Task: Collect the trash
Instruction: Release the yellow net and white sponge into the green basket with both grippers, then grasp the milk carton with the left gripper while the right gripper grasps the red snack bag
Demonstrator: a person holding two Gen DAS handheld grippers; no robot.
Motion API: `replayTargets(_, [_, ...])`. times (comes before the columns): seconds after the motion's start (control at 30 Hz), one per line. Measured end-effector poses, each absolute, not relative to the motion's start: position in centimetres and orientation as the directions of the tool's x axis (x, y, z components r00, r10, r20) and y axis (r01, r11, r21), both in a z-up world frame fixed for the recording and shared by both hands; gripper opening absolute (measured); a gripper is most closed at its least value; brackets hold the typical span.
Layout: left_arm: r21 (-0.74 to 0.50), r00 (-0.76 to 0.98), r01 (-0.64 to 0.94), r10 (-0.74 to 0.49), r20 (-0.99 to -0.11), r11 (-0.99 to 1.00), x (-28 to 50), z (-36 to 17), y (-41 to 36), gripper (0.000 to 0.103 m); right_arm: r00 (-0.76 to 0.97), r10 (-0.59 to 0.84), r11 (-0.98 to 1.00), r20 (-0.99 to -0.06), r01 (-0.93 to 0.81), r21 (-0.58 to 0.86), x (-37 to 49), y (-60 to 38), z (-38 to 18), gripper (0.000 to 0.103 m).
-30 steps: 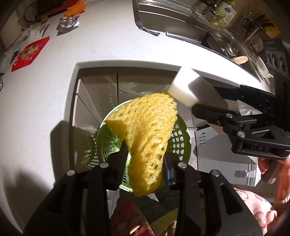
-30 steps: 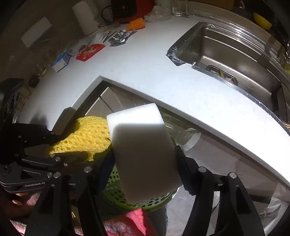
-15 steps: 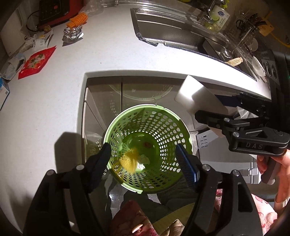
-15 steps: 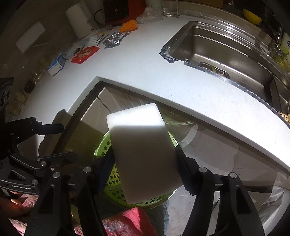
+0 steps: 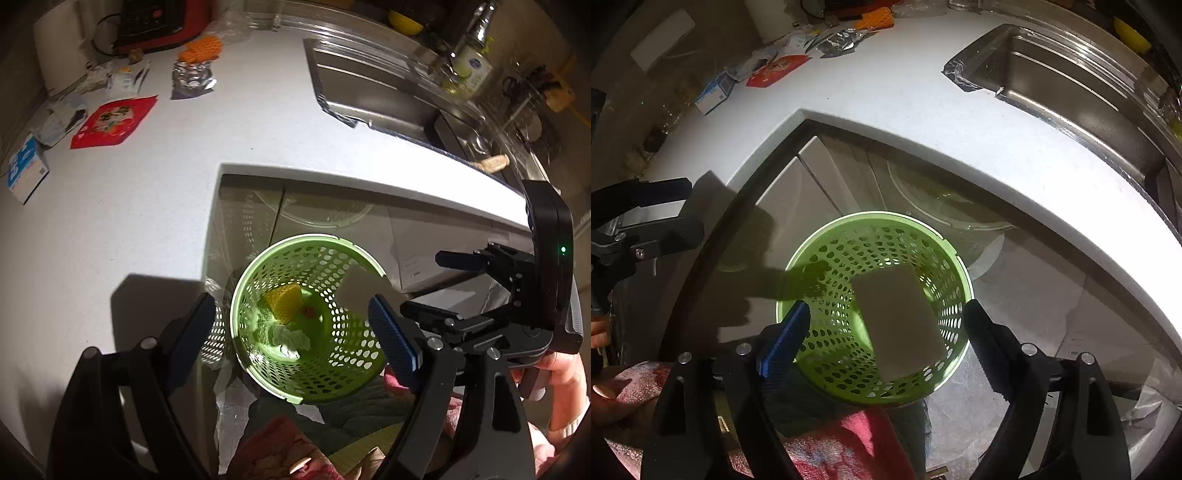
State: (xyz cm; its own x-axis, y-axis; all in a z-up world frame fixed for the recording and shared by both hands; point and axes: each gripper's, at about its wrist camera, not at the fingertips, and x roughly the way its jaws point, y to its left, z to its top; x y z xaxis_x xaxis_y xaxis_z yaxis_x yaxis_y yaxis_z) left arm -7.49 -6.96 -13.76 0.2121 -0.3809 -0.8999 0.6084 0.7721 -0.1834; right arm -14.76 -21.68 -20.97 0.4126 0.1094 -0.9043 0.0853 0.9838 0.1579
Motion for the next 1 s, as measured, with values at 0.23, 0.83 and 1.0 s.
replayTargets(0.23, [-0.196,0.273,0.510,-0.373,-0.887,0.838,-5.2,-12.5,-4.2,0.089,0.476,0.120,0.986,-0.871,0.044,0.160,-13.1,-21.8,-18.2,0.095])
replayTargets(0.83, [-0.107,0.506,-0.019,-0.083,-0.858,0.994,12.0,-10.1,8.4,0.095,0.604,0.203,0.964,-0.771,-0.263,0.048,4.6,-13.0,-12.3,0.101])
replayTargets(1.0, [-0.125,0.473,-0.115,-0.057,-0.879,0.986,16.7,-11.5,10.1,0.095,0.591,0.201,0.941,-0.781,-0.338,-0.014,11.1,-9.8,-13.4,0.101])
